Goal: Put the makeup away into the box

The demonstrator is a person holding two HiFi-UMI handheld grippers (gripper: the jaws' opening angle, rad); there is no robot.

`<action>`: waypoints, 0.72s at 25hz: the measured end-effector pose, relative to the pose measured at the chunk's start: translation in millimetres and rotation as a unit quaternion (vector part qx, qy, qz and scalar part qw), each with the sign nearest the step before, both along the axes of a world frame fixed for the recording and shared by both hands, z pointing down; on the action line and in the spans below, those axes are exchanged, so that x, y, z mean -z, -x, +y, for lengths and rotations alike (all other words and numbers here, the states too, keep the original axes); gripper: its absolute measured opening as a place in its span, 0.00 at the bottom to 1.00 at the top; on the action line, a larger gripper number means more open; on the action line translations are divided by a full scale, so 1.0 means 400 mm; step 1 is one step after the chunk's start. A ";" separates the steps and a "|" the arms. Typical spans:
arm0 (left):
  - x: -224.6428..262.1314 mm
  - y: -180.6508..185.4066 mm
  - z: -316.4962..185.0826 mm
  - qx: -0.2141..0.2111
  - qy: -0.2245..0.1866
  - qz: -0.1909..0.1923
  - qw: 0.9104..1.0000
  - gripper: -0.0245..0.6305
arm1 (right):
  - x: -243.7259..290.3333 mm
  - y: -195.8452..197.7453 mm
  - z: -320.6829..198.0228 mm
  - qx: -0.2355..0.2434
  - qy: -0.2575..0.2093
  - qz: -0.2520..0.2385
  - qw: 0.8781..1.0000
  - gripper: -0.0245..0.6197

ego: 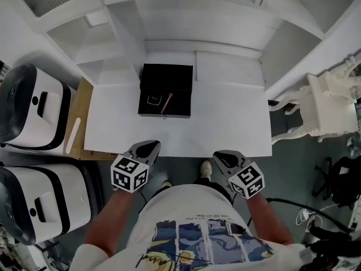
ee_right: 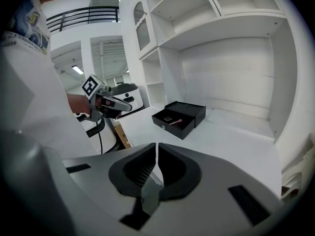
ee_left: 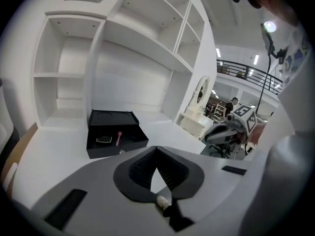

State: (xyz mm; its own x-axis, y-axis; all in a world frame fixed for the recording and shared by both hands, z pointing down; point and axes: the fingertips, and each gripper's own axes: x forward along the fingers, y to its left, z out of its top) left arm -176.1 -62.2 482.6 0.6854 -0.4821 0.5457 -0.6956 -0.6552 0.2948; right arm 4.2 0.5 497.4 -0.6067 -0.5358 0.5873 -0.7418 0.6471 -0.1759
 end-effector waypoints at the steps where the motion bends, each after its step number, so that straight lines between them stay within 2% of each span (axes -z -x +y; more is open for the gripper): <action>1: 0.006 0.013 0.025 -0.010 -0.002 0.002 1.000 0.06 | 0.002 0.024 0.012 0.001 0.000 0.001 1.000 0.09; 12: 0.052 0.137 0.240 -0.081 -0.018 0.033 0.996 0.06 | -0.004 0.233 0.174 -0.007 -0.001 0.002 1.000 0.09; 15: 0.061 0.156 0.274 -0.085 -0.031 0.029 0.995 0.06 | -0.001 0.260 0.209 -0.006 0.000 0.004 1.000 0.09; 18: 0.070 0.165 0.295 -0.077 -0.028 0.044 0.996 0.06 | 0.011 0.270 0.229 -0.011 -0.006 0.006 1.000 0.09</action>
State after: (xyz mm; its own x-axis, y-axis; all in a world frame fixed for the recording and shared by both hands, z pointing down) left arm -242.3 55.9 454.7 0.7971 -0.3966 0.4554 -0.5594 -0.7690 0.3093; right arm -103.9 92.1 493.0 -0.5877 -0.5557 0.5880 -0.7581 0.6322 -0.1603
